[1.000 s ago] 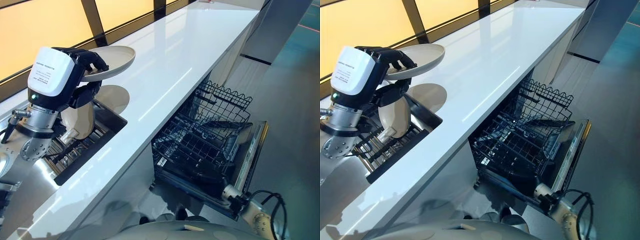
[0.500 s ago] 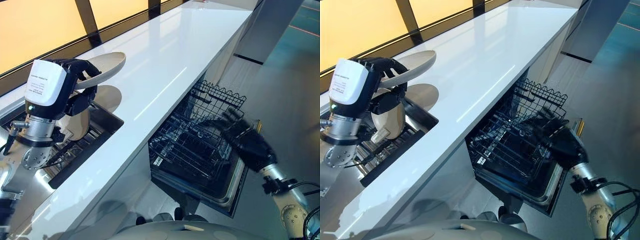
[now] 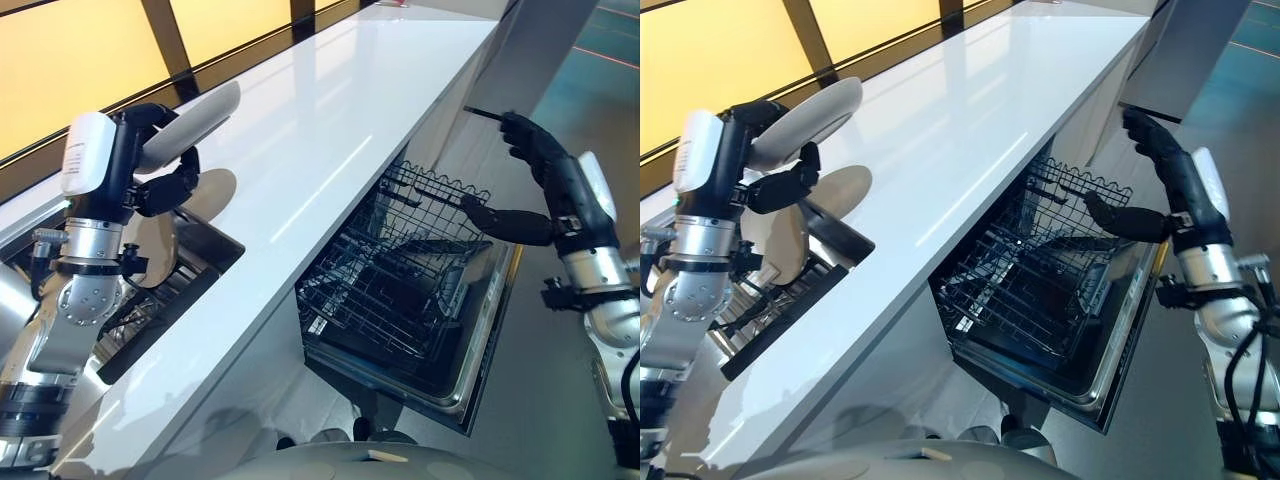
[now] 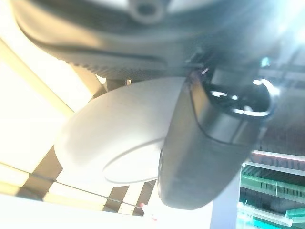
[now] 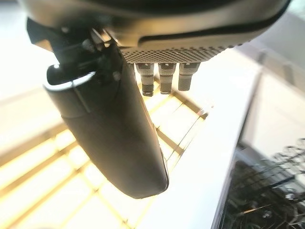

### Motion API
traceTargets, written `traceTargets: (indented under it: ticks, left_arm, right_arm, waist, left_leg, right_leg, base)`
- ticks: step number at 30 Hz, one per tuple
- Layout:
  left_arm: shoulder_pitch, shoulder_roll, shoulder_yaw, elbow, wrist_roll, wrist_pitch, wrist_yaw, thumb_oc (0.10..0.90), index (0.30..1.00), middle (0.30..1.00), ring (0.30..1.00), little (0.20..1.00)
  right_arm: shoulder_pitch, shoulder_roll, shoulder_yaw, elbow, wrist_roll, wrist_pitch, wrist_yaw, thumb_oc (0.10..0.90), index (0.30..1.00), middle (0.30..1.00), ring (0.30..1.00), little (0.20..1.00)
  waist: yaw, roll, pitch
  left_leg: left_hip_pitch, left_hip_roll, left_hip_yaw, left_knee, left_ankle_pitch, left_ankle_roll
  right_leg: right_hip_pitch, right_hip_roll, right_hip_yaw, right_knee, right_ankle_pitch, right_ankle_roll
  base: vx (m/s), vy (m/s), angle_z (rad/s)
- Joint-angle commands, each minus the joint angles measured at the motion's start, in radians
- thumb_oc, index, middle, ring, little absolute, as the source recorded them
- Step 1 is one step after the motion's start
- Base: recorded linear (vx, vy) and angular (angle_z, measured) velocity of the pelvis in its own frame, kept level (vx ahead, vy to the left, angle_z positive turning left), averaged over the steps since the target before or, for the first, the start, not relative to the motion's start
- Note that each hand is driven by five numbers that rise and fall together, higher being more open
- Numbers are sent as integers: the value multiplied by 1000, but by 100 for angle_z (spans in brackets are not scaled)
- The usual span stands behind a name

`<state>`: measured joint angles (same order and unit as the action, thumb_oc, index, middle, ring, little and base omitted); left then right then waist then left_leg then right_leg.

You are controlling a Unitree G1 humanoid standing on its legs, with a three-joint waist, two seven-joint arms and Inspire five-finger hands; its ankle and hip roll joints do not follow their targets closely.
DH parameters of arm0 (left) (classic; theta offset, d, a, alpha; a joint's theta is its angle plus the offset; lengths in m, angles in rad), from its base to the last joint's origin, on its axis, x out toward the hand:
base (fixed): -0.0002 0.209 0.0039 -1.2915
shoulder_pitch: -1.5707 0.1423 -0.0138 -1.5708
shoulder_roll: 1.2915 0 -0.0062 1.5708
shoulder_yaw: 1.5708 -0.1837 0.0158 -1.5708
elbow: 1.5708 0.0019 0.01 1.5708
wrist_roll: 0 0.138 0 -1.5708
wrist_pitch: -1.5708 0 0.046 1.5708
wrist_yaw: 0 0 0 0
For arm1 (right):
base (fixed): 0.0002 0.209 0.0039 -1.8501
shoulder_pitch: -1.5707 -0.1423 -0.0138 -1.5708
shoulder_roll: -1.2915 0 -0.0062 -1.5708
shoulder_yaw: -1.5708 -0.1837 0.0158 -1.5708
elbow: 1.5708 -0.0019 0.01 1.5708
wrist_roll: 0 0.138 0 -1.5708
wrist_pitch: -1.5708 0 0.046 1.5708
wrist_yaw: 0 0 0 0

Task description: Pick up plates and place into dishwasher.

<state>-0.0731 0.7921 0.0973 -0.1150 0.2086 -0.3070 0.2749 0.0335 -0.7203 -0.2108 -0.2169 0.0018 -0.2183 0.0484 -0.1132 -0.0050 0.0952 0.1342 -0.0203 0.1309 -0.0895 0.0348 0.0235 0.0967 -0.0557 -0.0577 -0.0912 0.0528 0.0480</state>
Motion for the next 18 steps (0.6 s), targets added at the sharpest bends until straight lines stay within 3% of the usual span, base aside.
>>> traceTargets:
  ticks: [1, 4, 5, 12, 18]
  left_arm:
    - [-199, 24, -17, -84, -160, -46, -66, 245, 425, 425, 425, 345]
    - [-219, 20, -41, -103, -234, -42, -145, 177, 366, 366, 366, 277]
    - [-225, 20, -48, -109, -266, -41, -178, 100, 300, 300, 300, 200]
    - [-278, 15, -114, -134, -415, -23, -338, 100, 300, 300, 300, 200]
    - [-313, 15, -157, -134, -454, -32, -422, 100, 300, 300, 300, 200]
  right_arm:
    - [-222, -97, 9, -55, -74, -15, -78, 800, 900, 900, 900, 900]
    - [-271, -122, 42, -40, -92, -2, -67, 800, 900, 900, 900, 900]
    - [-287, -131, 54, -38, -96, 3, -64, 800, 900, 900, 900, 900]
    - [-390, -151, 145, -14, -82, 24, -28, 800, 900, 900, 900, 900]
    - [-455, -141, 222, -5, 63, 74, 101, 800, 900, 900, 900, 900]
  waist:
    - [37, -1, -34]
    - [48, -4, -35]
    - [51, -4, -35]
    - [65, -2, -37]
    - [70, -2, -43]
  left_leg:
    - [11, -50, -39, 2, -103, 12]
    - [10, -50, -47, 2, -100, 8]
    - [9, -49, -49, 2, -98, 7]
    - [6, -48, -65, 2, -94, 5]
    - [2, -47, -73, 2, -90, 1]
  right_leg:
    - [-1, 63, -50, 74, -90, 26]
    - [5, 64, -61, 69, -90, 24]
    - [6, 64, -65, 68, -90, 24]
    - [8, 64, -79, 78, -98, 18]
    - [12, 67, -80, 68, -95, 16]
  base:
    - [9, -22, 22]
    - [-1, -22, 14]
    - [-10, -18, 14]
    - [-20, -13, 11]
    - [-14, -9, 7]
